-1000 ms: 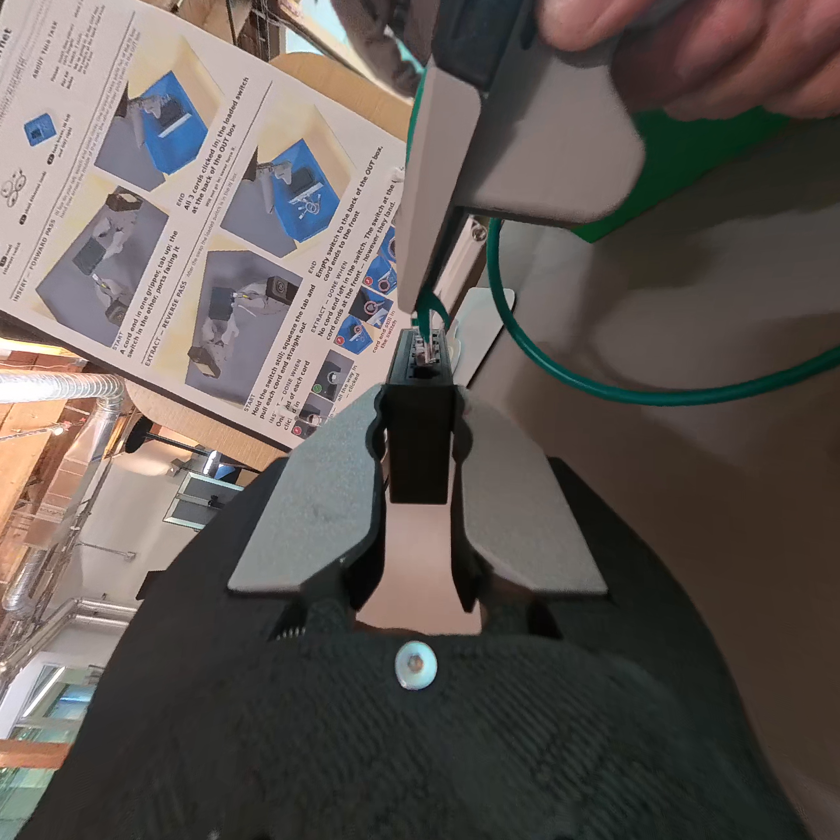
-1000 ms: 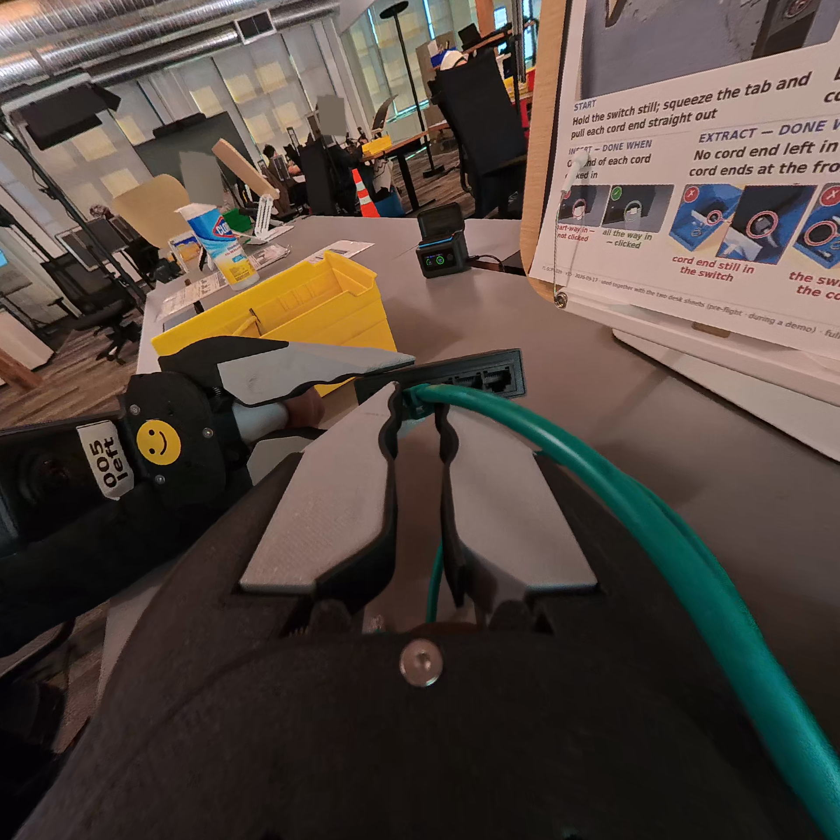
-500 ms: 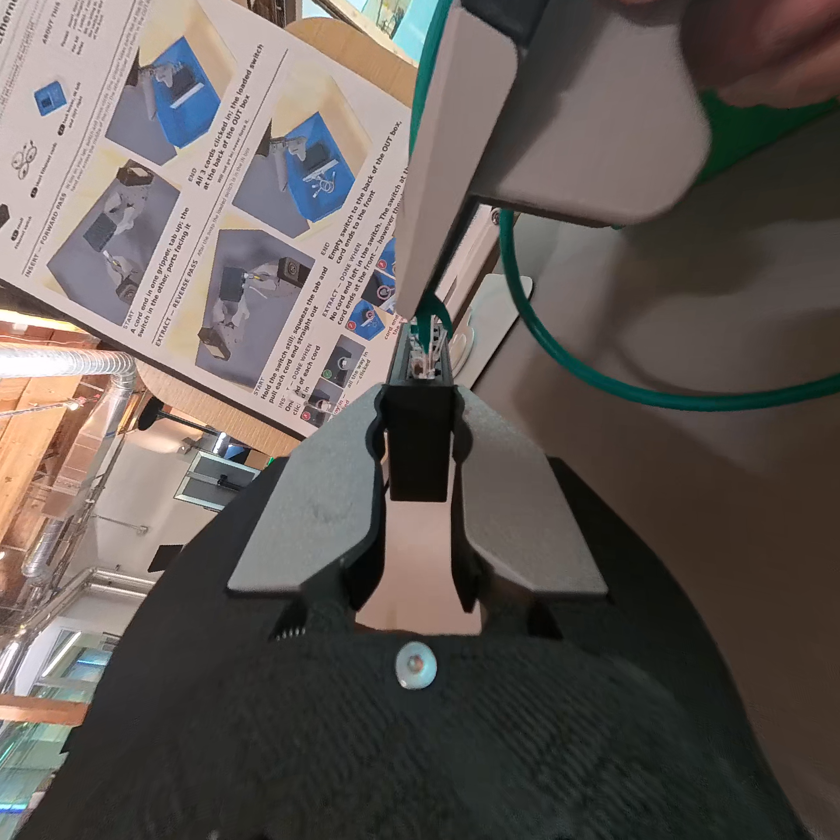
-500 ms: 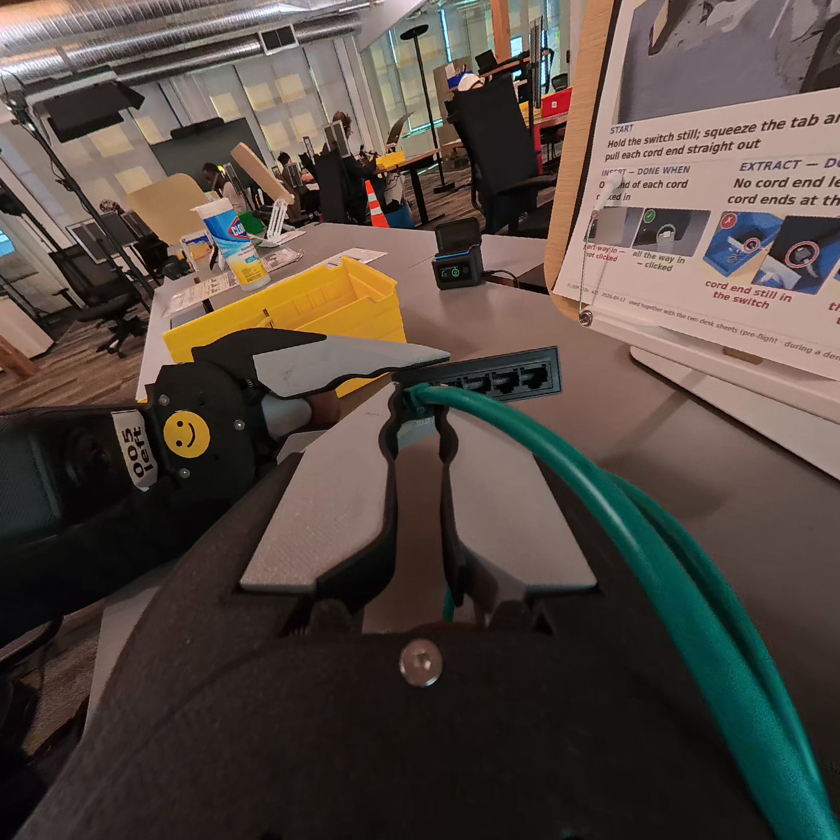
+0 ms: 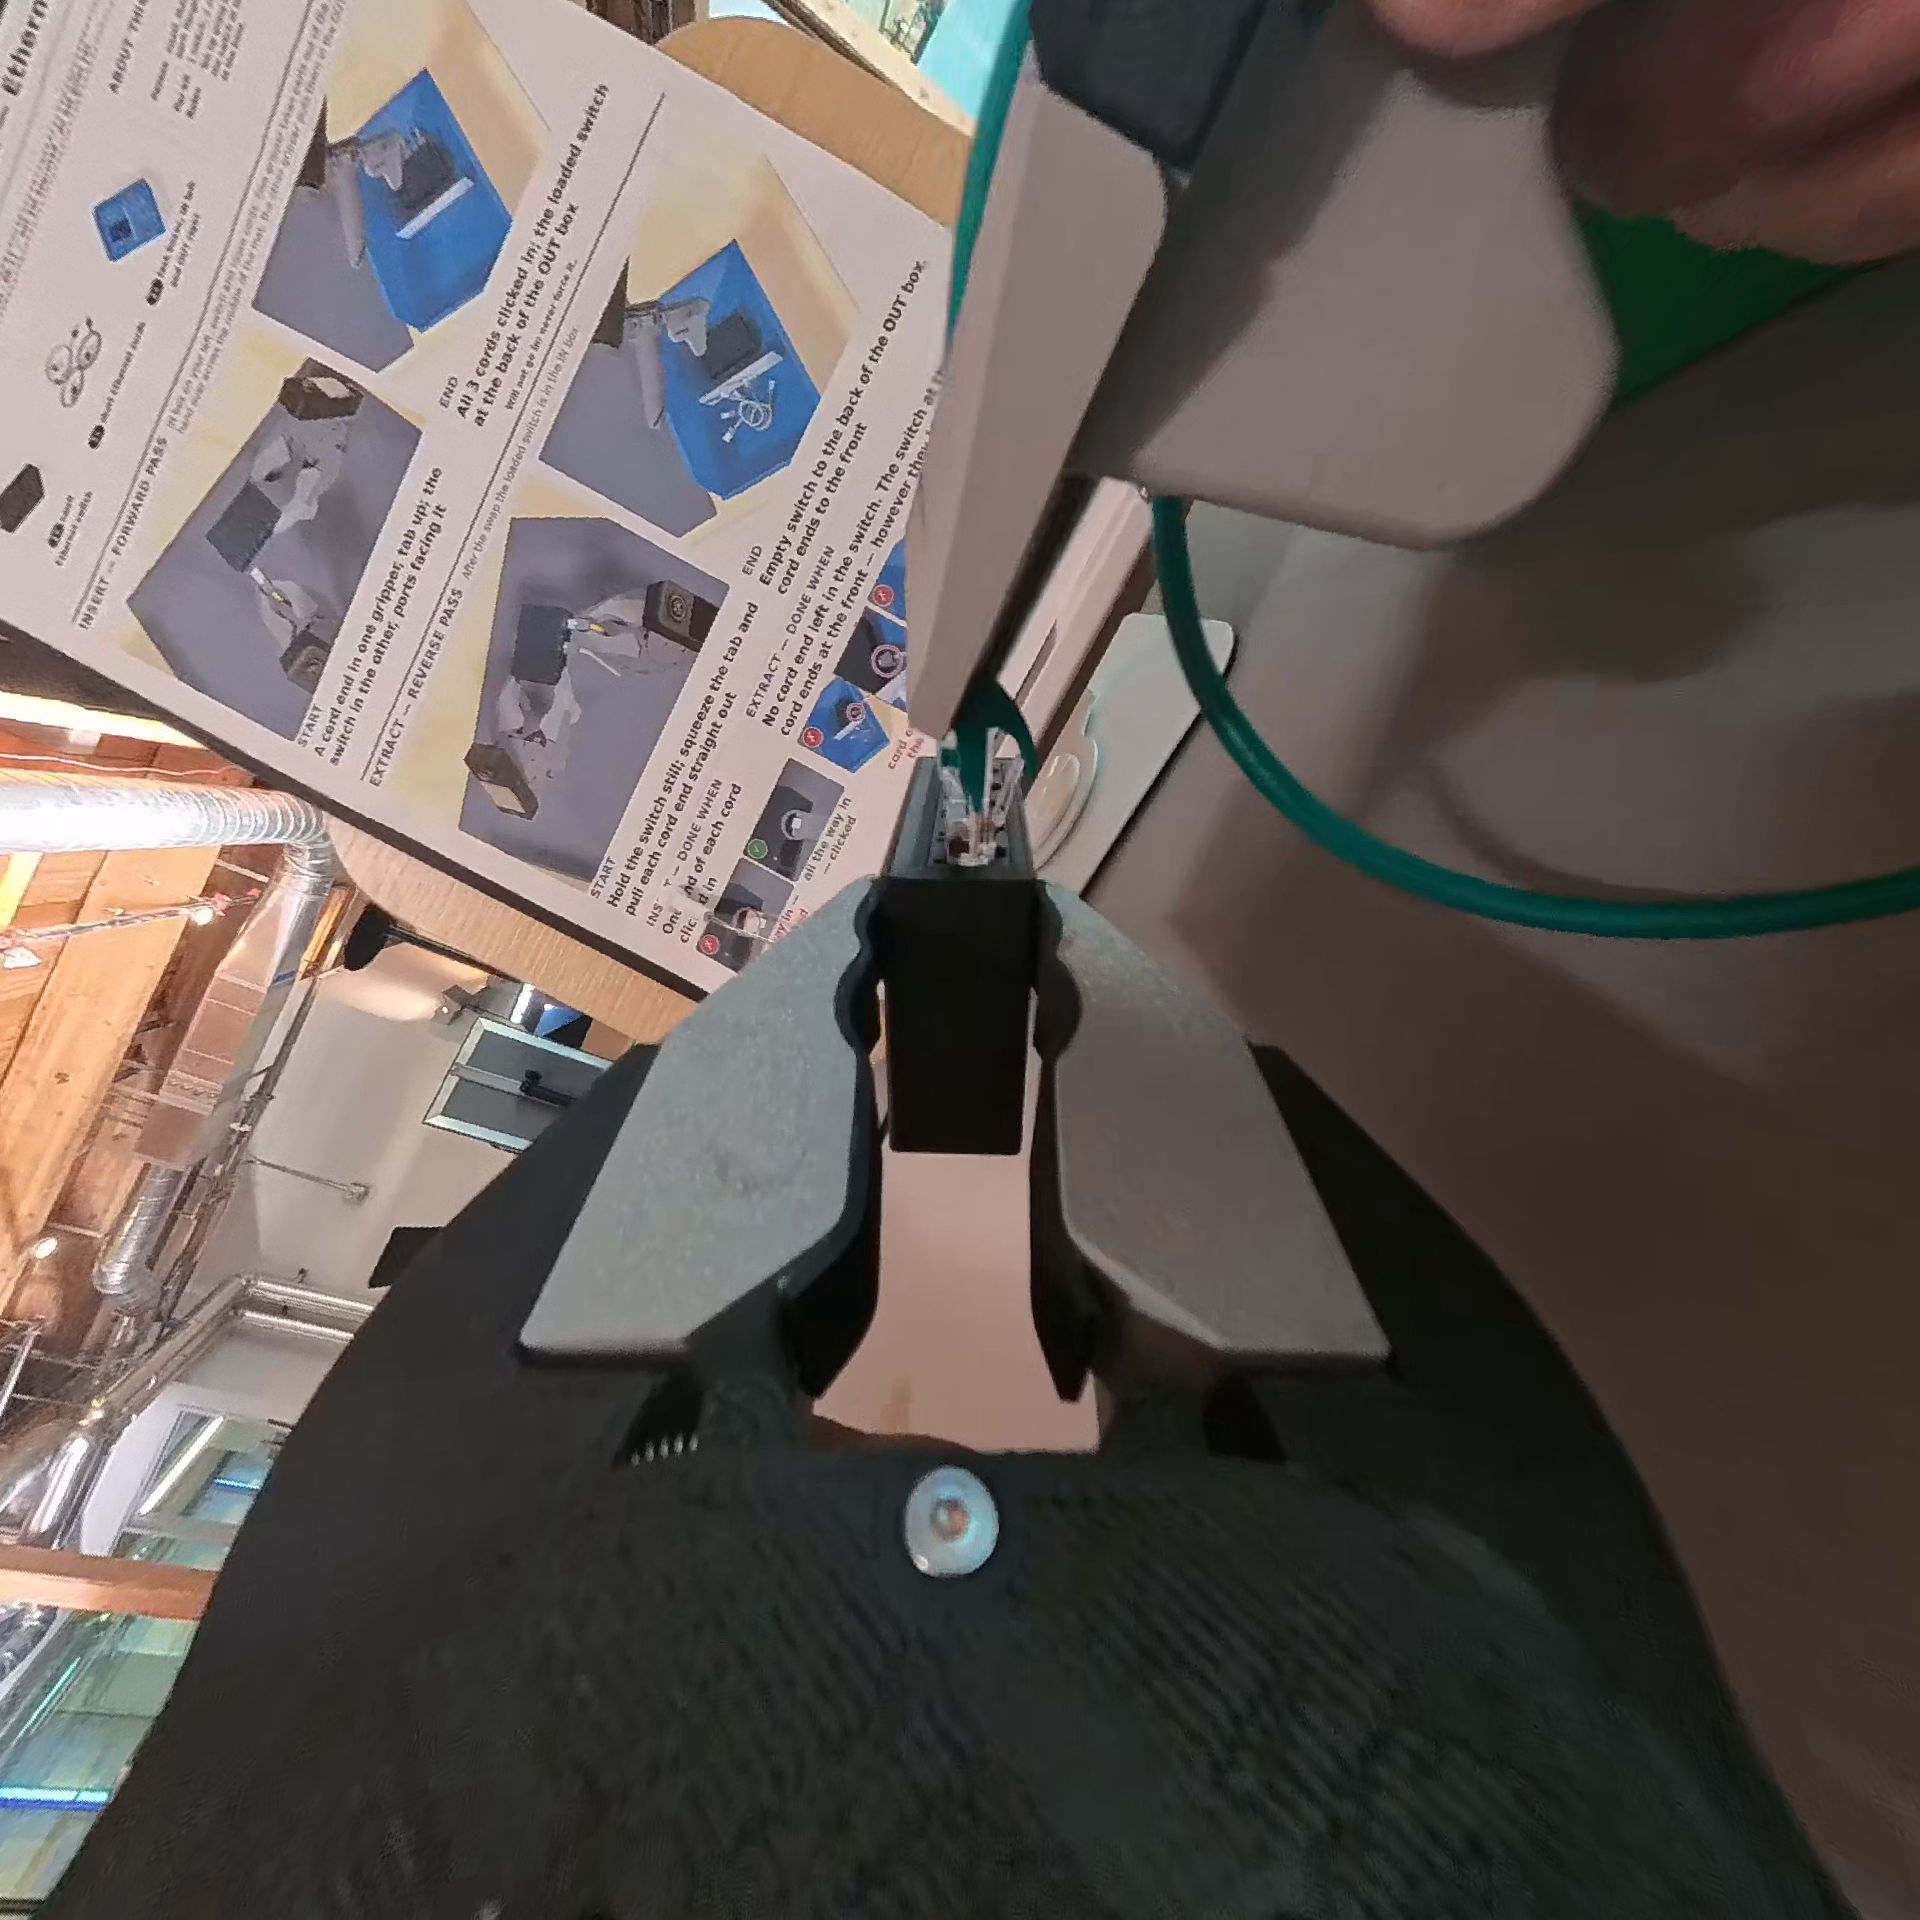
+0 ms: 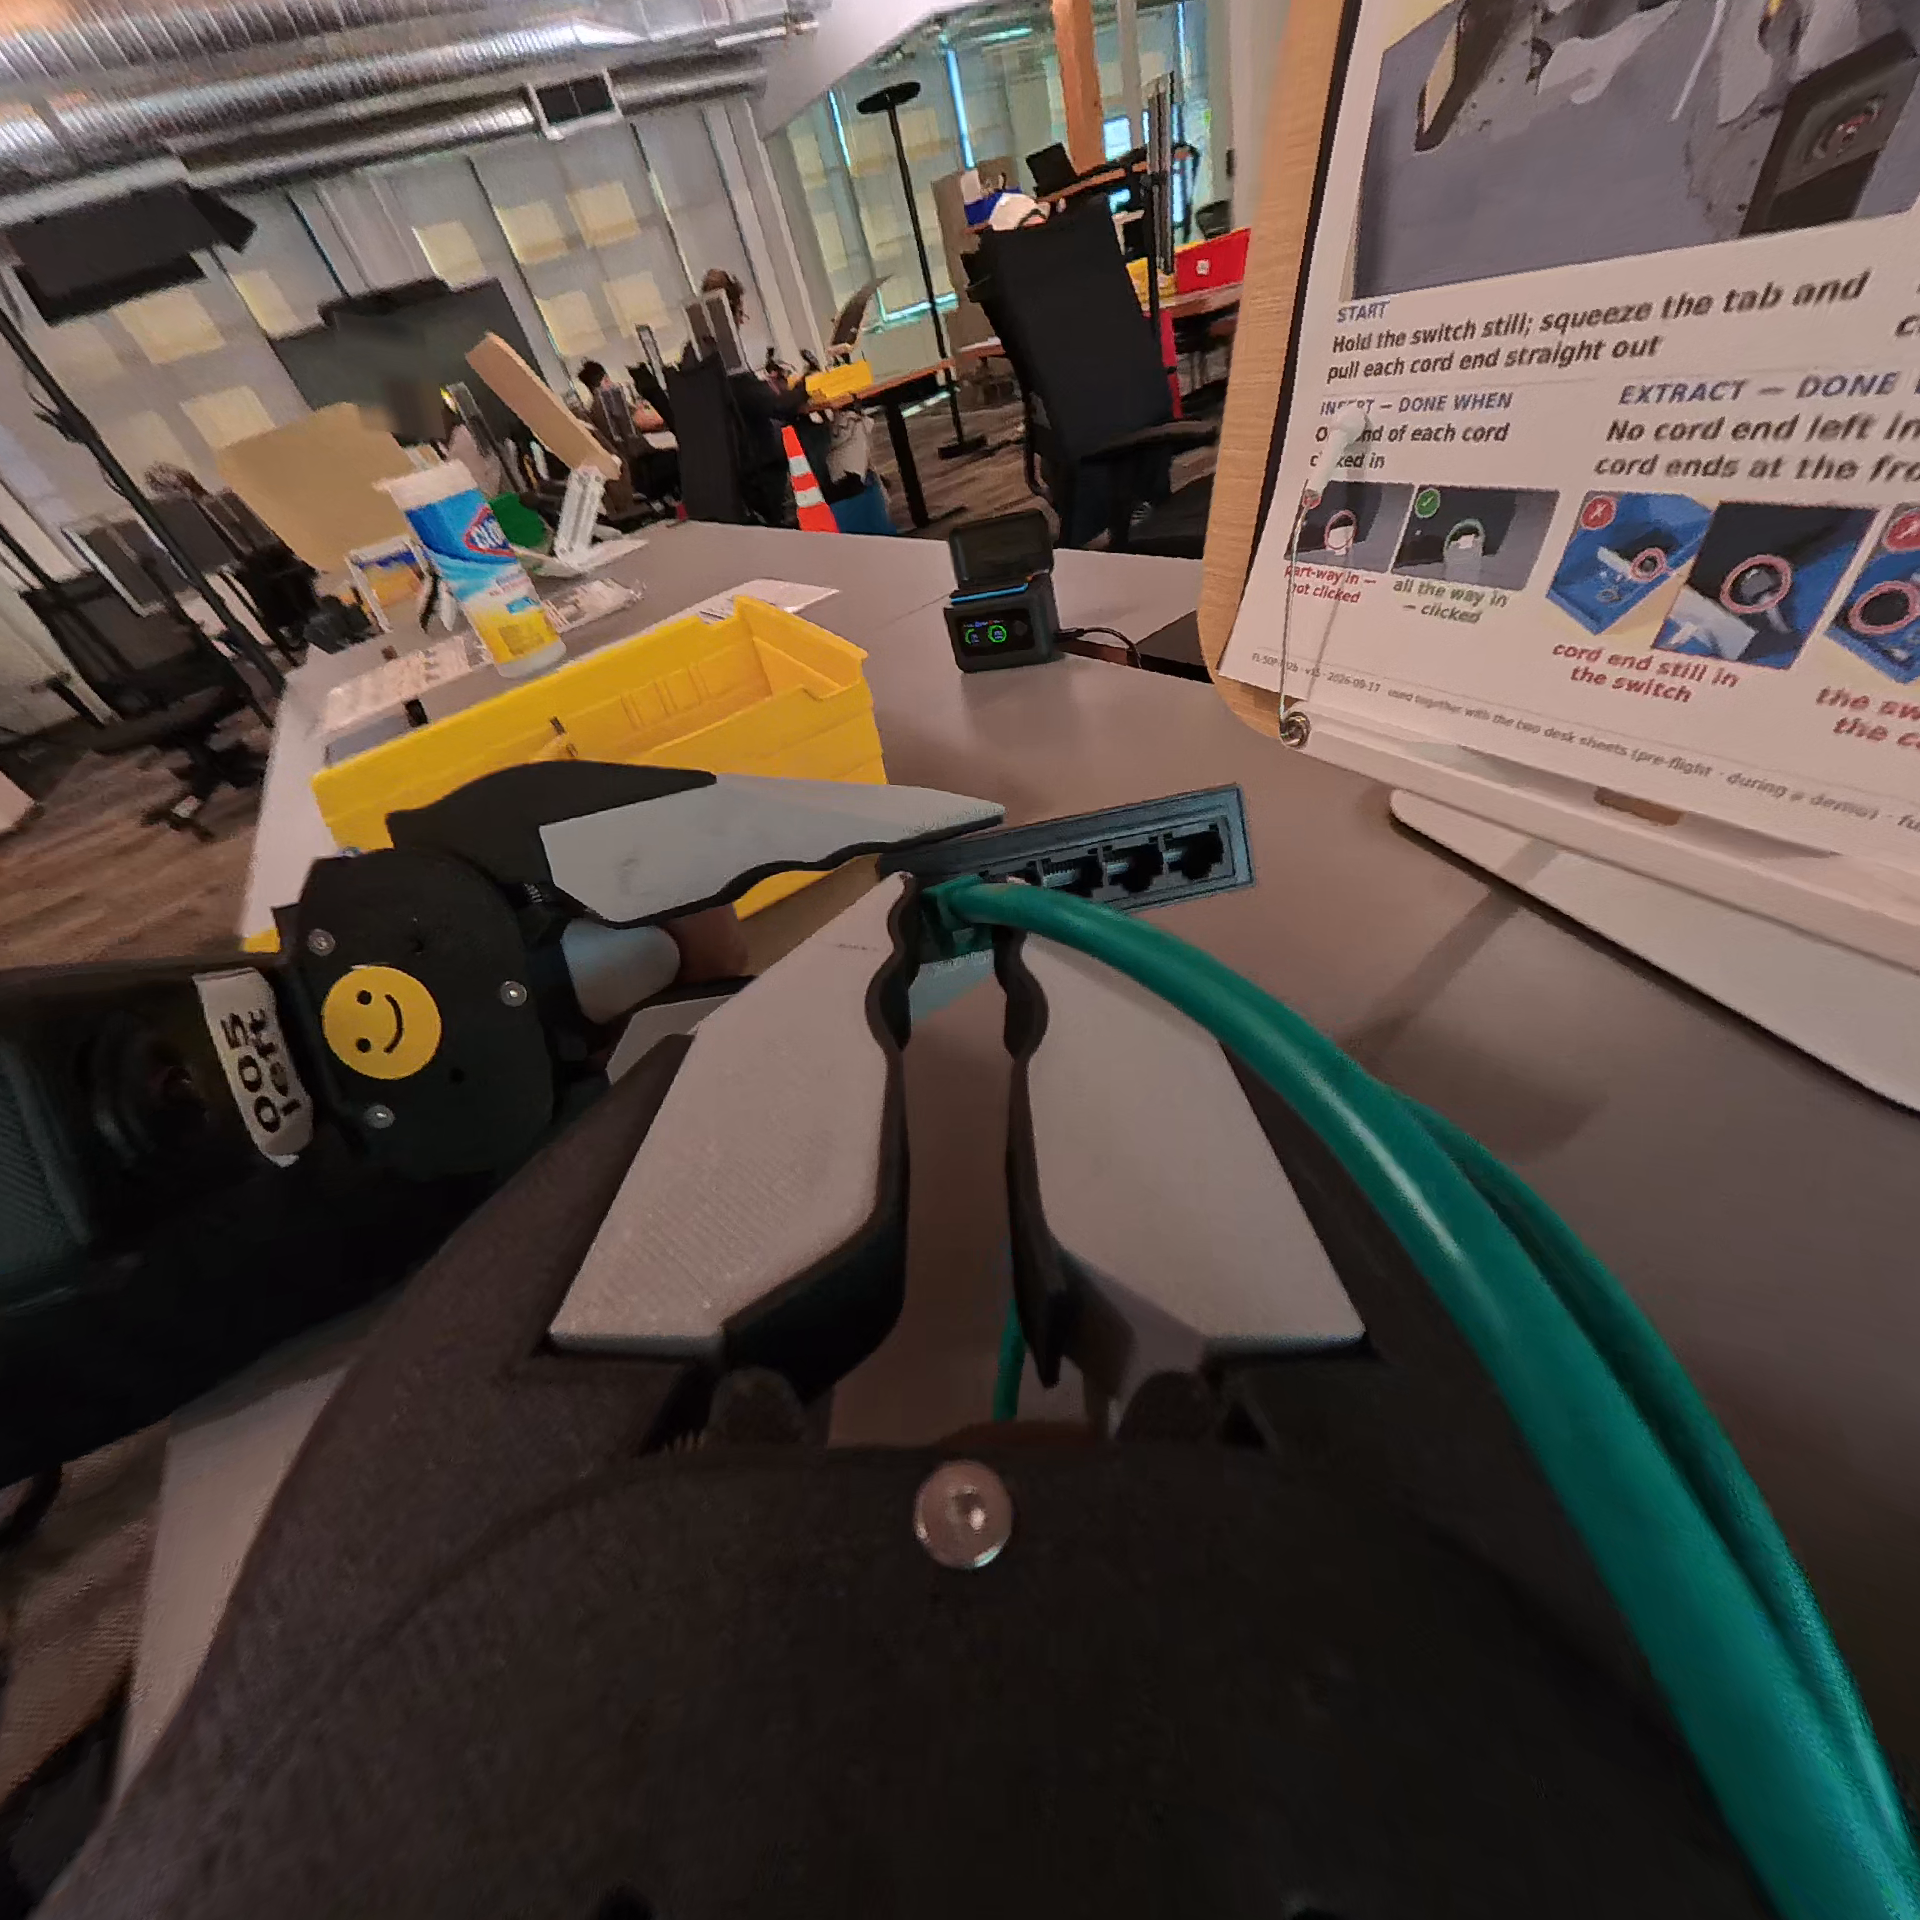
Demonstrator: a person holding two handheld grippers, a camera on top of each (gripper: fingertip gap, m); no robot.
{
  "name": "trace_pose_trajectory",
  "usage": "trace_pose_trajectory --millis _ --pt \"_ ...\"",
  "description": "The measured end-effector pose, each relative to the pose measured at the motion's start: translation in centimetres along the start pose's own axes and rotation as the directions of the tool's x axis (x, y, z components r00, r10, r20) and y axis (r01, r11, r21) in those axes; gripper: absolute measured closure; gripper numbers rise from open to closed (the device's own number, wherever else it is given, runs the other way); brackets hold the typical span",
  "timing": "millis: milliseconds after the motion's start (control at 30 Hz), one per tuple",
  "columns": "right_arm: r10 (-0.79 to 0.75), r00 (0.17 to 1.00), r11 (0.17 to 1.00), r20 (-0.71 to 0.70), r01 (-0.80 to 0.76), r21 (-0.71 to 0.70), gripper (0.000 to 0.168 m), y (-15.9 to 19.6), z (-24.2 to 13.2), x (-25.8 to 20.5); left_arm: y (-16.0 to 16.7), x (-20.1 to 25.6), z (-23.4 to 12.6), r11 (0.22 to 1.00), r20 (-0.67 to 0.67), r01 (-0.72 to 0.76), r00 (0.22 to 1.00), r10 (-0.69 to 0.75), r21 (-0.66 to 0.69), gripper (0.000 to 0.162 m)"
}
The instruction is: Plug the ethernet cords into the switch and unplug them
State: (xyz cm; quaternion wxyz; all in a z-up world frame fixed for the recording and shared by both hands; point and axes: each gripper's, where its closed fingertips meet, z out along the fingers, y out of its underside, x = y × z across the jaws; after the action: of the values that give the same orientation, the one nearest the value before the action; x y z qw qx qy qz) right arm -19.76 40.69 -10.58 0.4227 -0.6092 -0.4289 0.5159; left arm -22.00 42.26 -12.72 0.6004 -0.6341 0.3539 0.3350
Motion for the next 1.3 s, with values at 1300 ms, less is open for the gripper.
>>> trace_pose_trajectory --millis 1300 --pt "0.177 0.971 0.963 0.159 -0.204 0.178 0.159 -2.3 -1.0 -0.8 -3.2 -1.1 -1.0 0.951 -0.055 0.272 0.962 -0.266 0.145 0.137"
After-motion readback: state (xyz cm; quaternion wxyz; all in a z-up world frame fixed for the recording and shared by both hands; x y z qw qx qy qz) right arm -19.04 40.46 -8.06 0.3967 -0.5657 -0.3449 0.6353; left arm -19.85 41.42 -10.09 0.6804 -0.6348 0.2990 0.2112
